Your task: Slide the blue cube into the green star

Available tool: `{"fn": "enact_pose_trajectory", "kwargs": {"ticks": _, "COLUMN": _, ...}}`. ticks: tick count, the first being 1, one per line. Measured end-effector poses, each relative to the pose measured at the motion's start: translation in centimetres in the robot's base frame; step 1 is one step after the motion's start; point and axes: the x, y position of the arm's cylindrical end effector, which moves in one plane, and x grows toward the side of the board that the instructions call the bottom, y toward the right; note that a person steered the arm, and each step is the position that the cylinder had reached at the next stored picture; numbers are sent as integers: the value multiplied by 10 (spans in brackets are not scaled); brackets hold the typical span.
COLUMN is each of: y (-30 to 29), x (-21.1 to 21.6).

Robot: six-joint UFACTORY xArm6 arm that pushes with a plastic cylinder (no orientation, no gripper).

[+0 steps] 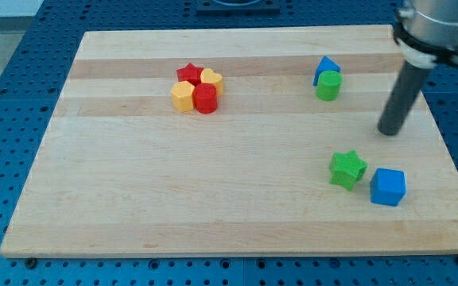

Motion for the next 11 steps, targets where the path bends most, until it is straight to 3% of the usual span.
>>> {"fn": "enact_pose_trajectory", "kwargs": {"ticks": 1, "y": 12, "x": 48}}
{"fn": "enact_pose_trajectory", "kwargs": {"ticks": 4, "y": 10, "x": 111}}
{"fn": "enact_pose_trajectory", "kwargs": {"ticks": 7, "y": -43, "x": 115}}
{"fn": "enact_pose_trajectory", "kwargs": {"ticks": 11, "y": -64, "x": 56}}
